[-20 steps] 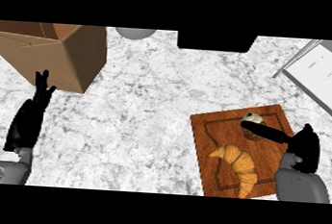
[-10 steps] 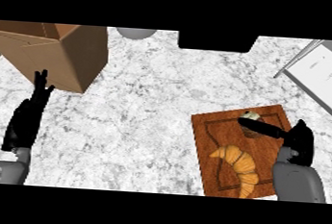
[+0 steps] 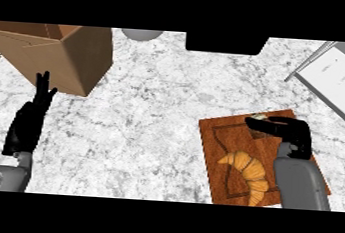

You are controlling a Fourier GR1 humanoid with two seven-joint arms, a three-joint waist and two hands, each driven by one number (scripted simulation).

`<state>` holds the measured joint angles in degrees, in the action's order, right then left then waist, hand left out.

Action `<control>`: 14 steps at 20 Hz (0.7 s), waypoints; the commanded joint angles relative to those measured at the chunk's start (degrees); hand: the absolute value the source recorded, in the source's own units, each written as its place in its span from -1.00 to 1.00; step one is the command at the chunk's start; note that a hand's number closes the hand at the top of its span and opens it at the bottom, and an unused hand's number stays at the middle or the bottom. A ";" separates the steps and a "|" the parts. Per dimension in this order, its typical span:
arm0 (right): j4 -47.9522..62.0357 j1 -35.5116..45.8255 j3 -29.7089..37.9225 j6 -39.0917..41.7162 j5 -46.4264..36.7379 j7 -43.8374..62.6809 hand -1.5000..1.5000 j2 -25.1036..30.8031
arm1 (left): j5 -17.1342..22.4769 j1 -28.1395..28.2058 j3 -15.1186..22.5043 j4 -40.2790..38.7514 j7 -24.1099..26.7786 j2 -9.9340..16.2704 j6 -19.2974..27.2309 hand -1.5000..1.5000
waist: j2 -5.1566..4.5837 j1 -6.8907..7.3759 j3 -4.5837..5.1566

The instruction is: Pick the cupcake from the cutting board and place it in the tiered basket

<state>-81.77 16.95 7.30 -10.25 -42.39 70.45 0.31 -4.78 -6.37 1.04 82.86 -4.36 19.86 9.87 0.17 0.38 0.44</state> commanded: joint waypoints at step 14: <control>3.59 16.82 0.36 -4.56 -14.42 11.36 1.00 -0.31 | 0.18 -4.79 -1.02 0.62 -1.28 0.25 -2.53 0.00 | -0.44 0.78 -0.37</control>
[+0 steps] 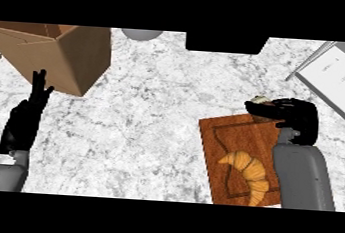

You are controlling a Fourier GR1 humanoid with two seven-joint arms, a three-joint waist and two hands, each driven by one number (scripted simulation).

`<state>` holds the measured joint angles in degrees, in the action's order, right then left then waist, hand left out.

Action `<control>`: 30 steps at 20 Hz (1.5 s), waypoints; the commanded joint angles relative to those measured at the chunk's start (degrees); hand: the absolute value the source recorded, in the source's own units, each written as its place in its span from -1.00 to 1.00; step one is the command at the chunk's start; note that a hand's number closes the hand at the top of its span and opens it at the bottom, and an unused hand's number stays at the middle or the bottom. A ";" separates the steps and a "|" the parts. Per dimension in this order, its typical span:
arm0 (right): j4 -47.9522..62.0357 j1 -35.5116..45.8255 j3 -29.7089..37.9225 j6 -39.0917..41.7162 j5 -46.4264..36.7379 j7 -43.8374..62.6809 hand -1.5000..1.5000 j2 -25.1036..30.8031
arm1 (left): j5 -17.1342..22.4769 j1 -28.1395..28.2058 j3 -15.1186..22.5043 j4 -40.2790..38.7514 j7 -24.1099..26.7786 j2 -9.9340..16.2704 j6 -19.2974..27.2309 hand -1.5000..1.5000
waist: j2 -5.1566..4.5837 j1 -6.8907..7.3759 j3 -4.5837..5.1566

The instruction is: Pick the cupcake from the cutting board and place it in the tiered basket

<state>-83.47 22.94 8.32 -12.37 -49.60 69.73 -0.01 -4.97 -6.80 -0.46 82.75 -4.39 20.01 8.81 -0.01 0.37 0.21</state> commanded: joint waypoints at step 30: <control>57.74 57.04 10.31 -11.95 -30.96 -9.53 1.00 22.20 | -0.93 -3.92 0.81 1.55 -0.86 -0.63 -2.53 0.00 | -0.88 2.21 -0.22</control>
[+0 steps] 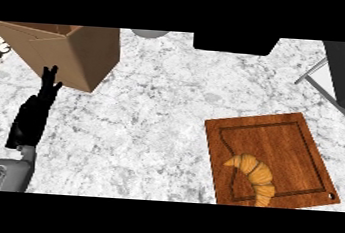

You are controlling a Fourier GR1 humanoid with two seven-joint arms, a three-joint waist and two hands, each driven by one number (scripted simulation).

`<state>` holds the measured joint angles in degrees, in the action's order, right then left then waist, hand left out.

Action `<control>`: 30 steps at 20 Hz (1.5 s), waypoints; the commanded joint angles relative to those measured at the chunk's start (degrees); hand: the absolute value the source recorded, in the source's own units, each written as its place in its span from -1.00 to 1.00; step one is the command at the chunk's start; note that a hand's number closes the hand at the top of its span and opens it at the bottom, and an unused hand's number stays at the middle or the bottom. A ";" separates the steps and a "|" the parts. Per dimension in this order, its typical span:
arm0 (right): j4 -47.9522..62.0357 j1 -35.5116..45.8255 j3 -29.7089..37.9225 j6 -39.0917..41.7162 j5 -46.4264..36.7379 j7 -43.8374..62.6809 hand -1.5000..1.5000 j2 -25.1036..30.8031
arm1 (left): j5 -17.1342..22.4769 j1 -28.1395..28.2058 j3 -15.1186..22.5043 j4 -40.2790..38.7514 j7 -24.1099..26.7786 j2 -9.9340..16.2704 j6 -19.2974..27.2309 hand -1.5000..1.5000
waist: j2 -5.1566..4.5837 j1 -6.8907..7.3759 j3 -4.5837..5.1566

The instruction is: Pick the cupcake from the cutting board and place it in the tiered basket

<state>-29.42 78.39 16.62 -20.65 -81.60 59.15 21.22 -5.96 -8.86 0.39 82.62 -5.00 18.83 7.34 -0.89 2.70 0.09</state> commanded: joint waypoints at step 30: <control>16.34 -8.00 4.61 5.19 2.95 -18.66 1.00 19.04 | -2.44 0.17 -0.32 2.66 1.18 -1.66 -0.45 0.00 | 0.36 -1.22 -0.16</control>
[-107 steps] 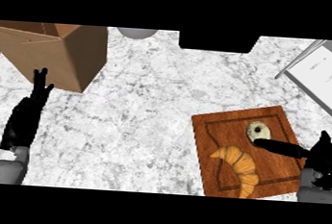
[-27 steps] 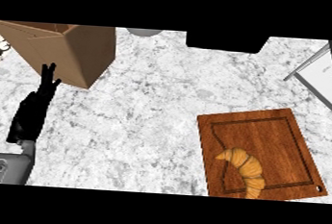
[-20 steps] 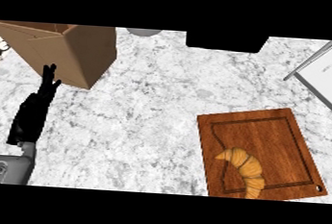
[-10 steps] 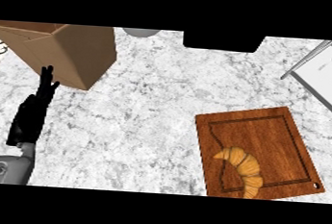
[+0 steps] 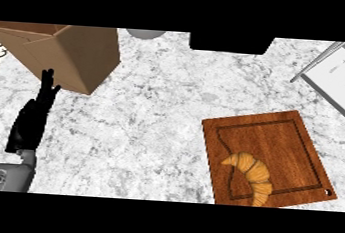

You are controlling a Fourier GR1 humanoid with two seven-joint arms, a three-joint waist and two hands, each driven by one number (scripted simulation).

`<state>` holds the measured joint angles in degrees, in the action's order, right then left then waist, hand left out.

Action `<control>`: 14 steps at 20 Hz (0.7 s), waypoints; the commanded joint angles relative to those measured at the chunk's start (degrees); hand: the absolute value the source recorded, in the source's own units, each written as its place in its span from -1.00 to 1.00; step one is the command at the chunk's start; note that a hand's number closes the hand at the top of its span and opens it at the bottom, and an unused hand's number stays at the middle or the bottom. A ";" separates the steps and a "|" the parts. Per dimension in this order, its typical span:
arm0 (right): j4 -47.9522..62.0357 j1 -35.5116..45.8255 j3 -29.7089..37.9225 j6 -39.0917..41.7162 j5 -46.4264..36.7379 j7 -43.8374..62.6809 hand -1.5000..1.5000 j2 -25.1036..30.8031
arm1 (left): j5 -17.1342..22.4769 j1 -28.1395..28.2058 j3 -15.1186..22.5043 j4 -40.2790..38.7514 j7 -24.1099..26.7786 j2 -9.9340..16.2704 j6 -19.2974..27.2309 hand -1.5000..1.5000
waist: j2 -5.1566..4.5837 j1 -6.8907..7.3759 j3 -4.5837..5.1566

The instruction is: Pick the cupcake from the cutting board and place it in the tiered basket

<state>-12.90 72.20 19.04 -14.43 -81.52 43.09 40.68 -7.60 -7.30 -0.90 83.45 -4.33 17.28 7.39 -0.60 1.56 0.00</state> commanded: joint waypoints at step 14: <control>-6.08 -11.35 12.50 -14.11 16.45 -8.09 -1.00 -2.37 | 0.57 -2.29 -1.12 1.42 -1.14 -0.60 -1.54 0.00 | 0.20 -0.63 -0.07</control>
<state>-17.50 64.33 30.62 -23.55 -66.91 38.76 39.50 -7.43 -7.22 -2.01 83.96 -4.95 16.95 6.51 0.28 1.03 0.70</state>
